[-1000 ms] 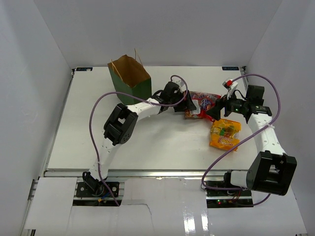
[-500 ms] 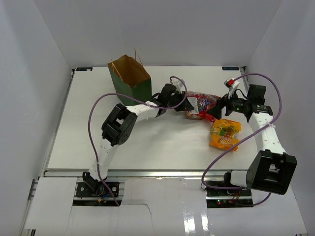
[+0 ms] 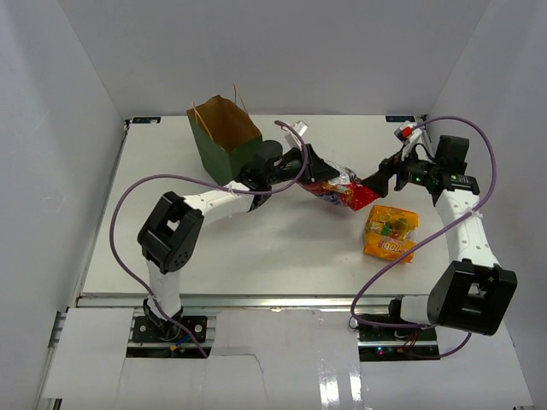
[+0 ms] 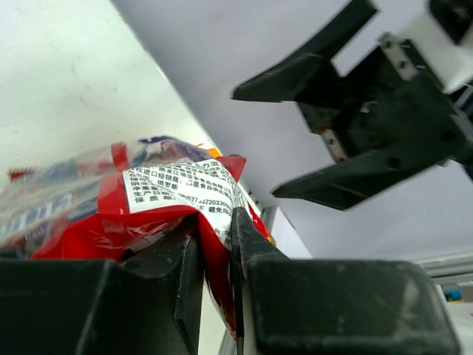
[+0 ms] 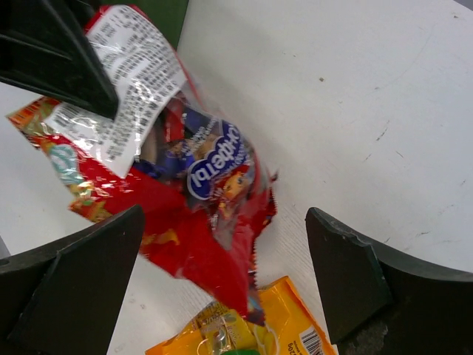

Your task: Place the snacks into the paper bag

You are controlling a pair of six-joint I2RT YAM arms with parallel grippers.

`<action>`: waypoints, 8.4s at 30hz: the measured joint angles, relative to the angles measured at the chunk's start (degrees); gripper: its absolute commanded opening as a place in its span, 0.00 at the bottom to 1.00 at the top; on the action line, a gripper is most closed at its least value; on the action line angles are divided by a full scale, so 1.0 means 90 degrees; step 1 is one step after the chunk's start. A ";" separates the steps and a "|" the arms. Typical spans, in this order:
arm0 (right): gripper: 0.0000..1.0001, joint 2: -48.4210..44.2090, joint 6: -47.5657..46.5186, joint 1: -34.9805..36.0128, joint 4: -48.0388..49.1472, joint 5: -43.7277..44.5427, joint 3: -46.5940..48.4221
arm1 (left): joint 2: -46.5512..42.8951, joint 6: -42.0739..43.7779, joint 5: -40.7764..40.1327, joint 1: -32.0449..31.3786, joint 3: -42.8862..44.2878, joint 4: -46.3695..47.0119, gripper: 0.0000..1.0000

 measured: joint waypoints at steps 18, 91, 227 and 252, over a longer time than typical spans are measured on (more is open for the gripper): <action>0.96 0.0041 0.0228 -0.0272 0.0056 -0.0248 0.0729 | -0.1940 0.0794 0.0015 0.0117 -0.0401 -0.0658 0.00; 0.97 0.0359 0.0214 -0.0423 0.0801 -0.0085 -0.0114 | -0.2356 0.3096 0.0823 0.3694 0.4894 -0.5136 0.00; 0.90 0.0947 0.0223 -0.0600 0.1151 -0.0957 -0.0318 | -0.1987 0.8463 0.3378 0.4986 0.2671 -0.5945 0.00; 0.40 0.3507 0.1773 0.4388 0.3830 0.3648 0.3745 | -0.2533 0.8643 0.3096 0.4986 0.2329 -0.6115 0.00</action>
